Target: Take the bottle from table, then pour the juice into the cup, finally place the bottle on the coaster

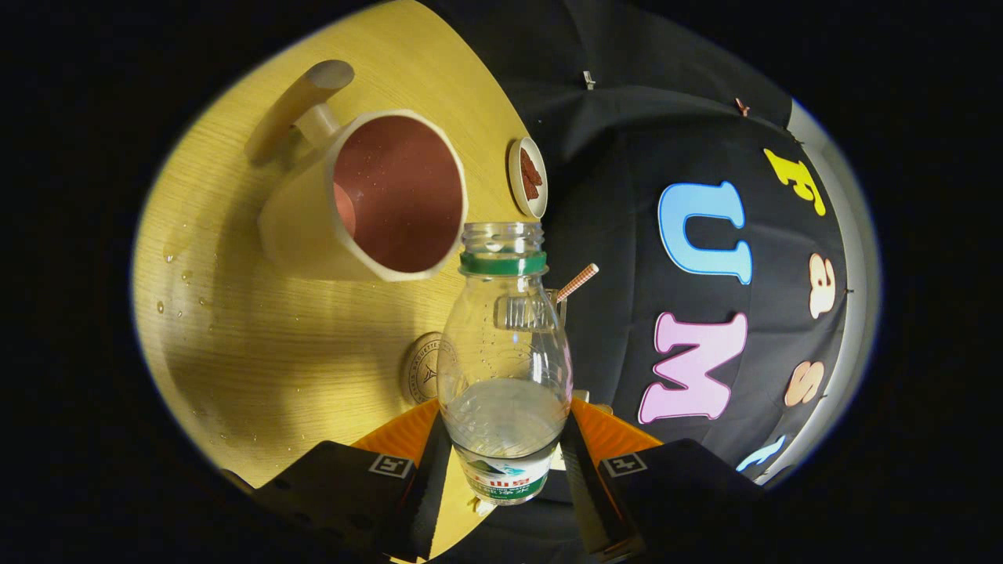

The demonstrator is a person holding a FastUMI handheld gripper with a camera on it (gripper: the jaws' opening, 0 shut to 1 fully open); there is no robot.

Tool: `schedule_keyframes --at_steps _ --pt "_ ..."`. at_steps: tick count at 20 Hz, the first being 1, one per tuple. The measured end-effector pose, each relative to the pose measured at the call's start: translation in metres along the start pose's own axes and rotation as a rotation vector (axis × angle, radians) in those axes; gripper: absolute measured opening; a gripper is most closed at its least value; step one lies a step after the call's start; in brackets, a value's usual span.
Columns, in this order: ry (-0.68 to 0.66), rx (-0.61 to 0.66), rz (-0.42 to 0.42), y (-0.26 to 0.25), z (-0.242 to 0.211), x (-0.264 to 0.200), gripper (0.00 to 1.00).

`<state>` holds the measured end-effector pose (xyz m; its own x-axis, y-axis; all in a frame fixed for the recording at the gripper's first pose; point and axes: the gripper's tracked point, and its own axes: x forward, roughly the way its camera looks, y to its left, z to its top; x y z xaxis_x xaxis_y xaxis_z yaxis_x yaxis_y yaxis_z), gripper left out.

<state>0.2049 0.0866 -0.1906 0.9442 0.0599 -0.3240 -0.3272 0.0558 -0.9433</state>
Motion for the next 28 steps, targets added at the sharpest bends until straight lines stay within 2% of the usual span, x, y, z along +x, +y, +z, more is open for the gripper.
schedule_keyframes --at_steps 9,28 --pt "-0.035 -0.151 -0.022 -0.004 0.002 0.004 0.72" --pt "-0.094 -0.31 -0.053 -0.013 0.012 0.008 0.72"
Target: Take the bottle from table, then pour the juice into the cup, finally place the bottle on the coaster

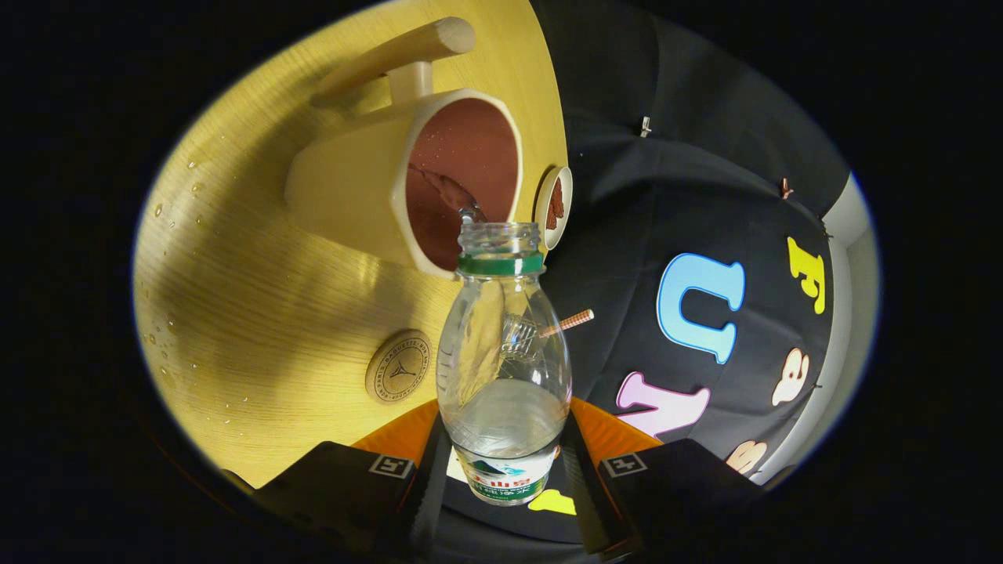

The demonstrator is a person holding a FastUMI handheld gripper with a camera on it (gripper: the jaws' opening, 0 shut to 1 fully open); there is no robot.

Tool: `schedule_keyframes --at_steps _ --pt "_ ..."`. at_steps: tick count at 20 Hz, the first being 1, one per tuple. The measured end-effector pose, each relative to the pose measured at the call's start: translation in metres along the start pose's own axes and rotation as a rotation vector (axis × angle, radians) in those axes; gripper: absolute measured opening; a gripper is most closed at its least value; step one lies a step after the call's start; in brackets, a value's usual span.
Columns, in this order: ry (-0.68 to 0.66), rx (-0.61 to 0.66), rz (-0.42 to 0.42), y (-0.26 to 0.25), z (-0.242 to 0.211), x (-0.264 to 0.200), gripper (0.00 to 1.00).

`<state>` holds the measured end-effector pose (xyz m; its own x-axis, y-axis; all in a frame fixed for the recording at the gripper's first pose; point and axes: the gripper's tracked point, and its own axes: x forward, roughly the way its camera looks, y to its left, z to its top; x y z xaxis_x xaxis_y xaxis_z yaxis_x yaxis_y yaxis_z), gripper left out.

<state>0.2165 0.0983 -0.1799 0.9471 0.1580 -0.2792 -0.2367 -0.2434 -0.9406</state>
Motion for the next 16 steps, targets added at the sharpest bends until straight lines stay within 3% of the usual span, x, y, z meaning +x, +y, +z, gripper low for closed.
schedule_keyframes --at_steps 16 --pt "-0.041 -0.138 -0.032 -0.021 0.001 0.006 0.72"
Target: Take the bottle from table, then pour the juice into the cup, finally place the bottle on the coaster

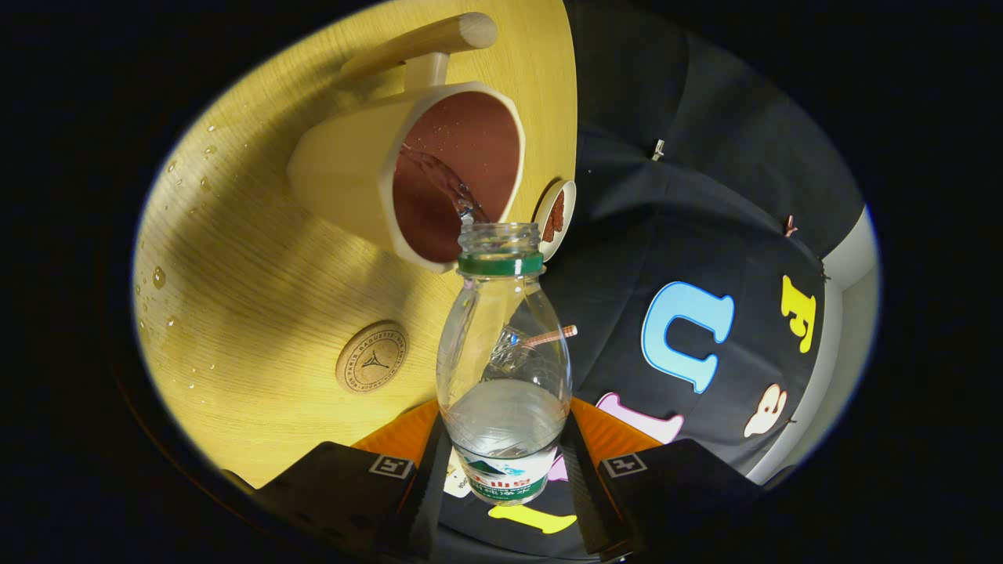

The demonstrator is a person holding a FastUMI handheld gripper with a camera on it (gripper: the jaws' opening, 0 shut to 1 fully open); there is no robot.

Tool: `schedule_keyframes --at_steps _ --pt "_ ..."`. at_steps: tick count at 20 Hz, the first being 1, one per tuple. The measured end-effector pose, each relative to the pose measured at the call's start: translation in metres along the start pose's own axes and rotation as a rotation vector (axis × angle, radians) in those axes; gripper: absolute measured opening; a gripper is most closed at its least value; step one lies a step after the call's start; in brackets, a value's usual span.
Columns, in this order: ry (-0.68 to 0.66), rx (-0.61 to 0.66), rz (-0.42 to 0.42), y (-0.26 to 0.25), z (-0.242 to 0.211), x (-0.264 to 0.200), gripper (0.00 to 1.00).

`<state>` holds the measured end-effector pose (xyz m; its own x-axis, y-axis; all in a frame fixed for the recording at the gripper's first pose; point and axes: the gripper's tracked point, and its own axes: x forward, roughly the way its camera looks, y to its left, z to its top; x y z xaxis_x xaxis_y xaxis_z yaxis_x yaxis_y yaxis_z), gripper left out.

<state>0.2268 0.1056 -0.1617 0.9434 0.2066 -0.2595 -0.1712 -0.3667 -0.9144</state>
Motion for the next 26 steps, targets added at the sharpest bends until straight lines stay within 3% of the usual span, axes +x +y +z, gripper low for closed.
schedule_keyframes --at_steps 26 --pt "-0.106 -0.281 -0.047 -0.02 -0.001 -0.005 0.72"
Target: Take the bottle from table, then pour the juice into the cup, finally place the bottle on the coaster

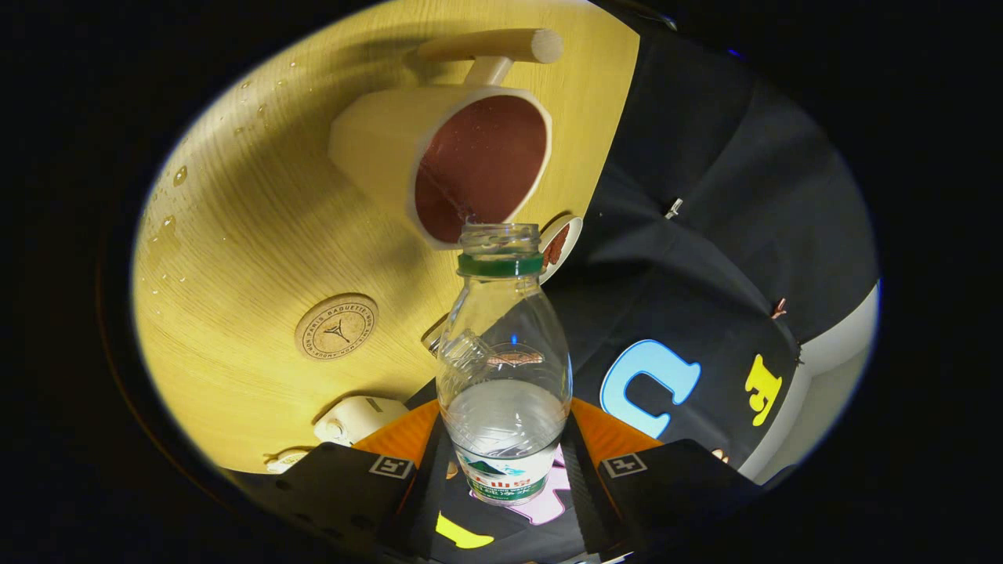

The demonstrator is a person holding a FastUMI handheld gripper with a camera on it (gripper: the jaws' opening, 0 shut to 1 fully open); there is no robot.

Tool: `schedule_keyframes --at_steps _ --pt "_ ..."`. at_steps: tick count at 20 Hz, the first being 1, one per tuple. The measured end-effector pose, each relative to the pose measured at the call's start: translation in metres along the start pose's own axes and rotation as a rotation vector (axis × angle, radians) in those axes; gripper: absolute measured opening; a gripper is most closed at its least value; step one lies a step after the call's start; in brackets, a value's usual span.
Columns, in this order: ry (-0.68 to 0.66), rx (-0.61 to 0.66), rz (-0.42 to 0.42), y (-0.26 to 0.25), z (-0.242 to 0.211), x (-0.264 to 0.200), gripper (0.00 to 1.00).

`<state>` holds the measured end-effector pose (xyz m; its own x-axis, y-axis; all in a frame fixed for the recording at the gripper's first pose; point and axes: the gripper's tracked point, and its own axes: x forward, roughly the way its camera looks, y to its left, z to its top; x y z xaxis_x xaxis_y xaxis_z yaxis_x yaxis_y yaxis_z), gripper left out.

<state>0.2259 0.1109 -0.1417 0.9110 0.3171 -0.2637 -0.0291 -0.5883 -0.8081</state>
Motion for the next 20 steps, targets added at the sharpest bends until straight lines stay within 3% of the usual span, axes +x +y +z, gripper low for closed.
schedule_keyframes --at_steps 20 --pt "-0.015 -0.039 0.015 -0.0026 0.005 -0.0043 0.72"
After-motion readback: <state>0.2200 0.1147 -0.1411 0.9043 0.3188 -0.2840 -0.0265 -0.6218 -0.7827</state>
